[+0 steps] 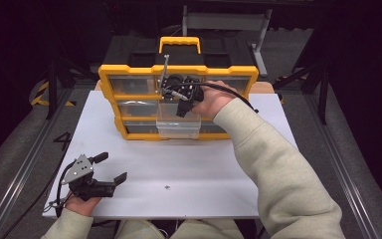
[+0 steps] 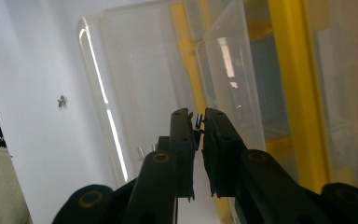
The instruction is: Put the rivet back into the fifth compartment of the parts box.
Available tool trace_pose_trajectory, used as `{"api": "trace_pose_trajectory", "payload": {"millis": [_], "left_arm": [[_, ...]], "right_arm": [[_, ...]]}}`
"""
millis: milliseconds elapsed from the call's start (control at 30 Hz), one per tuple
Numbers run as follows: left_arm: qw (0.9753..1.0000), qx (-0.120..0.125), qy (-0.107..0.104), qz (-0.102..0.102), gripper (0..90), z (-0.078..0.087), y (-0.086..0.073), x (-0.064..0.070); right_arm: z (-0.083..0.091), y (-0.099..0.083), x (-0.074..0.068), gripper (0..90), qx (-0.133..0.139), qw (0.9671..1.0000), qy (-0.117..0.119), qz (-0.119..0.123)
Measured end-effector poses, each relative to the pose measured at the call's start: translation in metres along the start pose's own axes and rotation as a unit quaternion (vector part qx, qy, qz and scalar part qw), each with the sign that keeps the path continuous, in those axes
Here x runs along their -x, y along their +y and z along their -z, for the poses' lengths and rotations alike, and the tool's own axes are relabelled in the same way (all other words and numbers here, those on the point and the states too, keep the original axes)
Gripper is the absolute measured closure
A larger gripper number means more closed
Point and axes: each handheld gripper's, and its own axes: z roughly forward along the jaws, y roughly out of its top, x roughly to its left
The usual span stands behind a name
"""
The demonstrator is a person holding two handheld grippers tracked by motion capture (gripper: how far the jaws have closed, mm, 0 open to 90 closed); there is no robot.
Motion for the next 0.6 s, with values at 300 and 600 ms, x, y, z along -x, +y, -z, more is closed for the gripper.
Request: {"api": "trace_pose_trajectory", "payload": {"millis": [300,600], "left_arm": [[1.0000,-0.002,0.000,0.001,3.6,0.000,0.000,0.000],[1.0000,-0.002,0.000,0.001,3.6,0.000,0.000,0.000]], "right_arm": [[-0.019,-0.003,0.004,81.9,-0.007,0.9997,0.021,-0.007],[-0.032,-0.005,0.006,81.9,-0.010,0.9994,0.033,-0.010]]}}
